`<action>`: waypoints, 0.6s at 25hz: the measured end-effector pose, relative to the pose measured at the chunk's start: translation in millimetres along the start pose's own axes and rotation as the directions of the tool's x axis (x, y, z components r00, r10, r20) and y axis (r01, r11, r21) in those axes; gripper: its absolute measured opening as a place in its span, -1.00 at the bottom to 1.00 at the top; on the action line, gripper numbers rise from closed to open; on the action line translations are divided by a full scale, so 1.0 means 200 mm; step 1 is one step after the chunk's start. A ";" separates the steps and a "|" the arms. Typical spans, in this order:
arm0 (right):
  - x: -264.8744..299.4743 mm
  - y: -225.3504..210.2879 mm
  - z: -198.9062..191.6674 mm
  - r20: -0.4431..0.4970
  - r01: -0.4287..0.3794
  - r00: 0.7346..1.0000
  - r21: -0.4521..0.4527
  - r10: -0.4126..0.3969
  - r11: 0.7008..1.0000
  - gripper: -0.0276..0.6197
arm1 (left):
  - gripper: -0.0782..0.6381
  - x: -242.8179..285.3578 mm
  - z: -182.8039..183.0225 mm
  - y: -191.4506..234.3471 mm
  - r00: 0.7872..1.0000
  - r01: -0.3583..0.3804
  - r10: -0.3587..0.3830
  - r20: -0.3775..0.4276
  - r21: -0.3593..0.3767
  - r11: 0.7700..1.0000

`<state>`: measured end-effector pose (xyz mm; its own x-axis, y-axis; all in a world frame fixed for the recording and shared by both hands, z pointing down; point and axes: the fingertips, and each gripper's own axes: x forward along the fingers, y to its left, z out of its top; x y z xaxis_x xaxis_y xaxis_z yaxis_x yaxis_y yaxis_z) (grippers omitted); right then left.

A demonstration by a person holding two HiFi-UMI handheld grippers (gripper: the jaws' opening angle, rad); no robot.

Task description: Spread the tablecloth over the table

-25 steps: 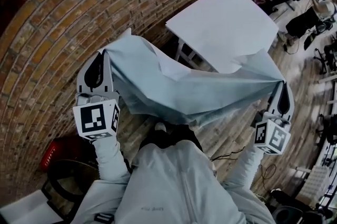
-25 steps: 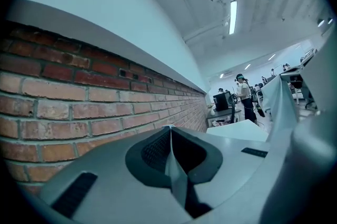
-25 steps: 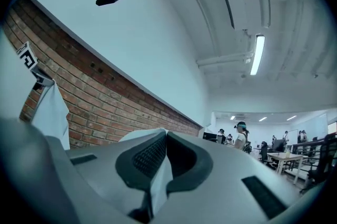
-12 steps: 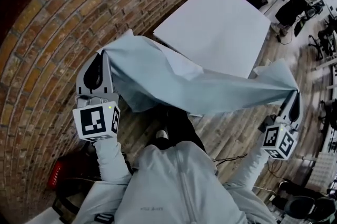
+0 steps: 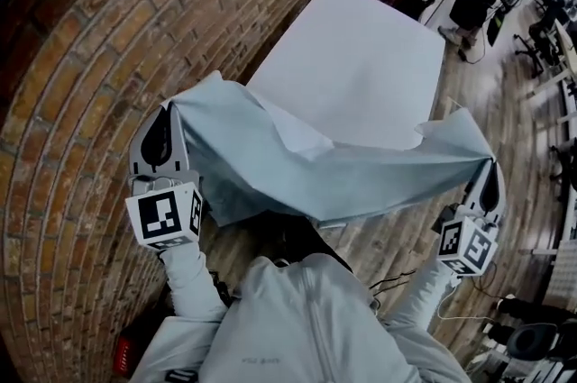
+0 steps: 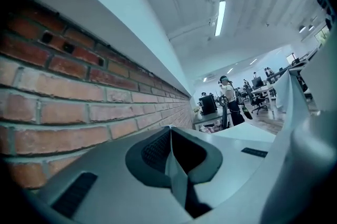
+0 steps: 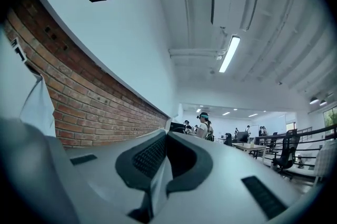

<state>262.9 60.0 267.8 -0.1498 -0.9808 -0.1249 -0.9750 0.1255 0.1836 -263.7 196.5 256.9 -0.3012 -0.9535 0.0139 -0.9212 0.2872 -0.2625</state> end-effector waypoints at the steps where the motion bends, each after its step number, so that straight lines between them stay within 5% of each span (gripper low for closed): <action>1: 0.05 0.00 -0.01 -0.010 0.007 1.000 -0.004 -0.007 1.000 -0.85 | -0.71 0.08 0.01 -0.02 1.000 0.008 -0.008 0.000 0.000 1.000; 8: 0.31 -0.11 -0.11 -0.054 0.095 0.994 -0.023 -0.096 0.995 -0.85 | -0.71 0.58 0.10 -0.15 0.997 0.073 -0.073 0.032 0.010 0.997; 15: 0.36 -0.14 -0.15 -0.091 0.137 0.985 -0.076 -0.144 0.988 -0.85 | -0.71 0.82 0.10 -0.26 0.991 0.129 -0.129 0.032 0.014 0.992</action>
<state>285.1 -18.7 282.1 0.0076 -0.9981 -0.0604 -0.9710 -0.0218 0.2383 -260.8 23.3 253.9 -0.1716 -0.9850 0.0173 -0.9488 0.1605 -0.2721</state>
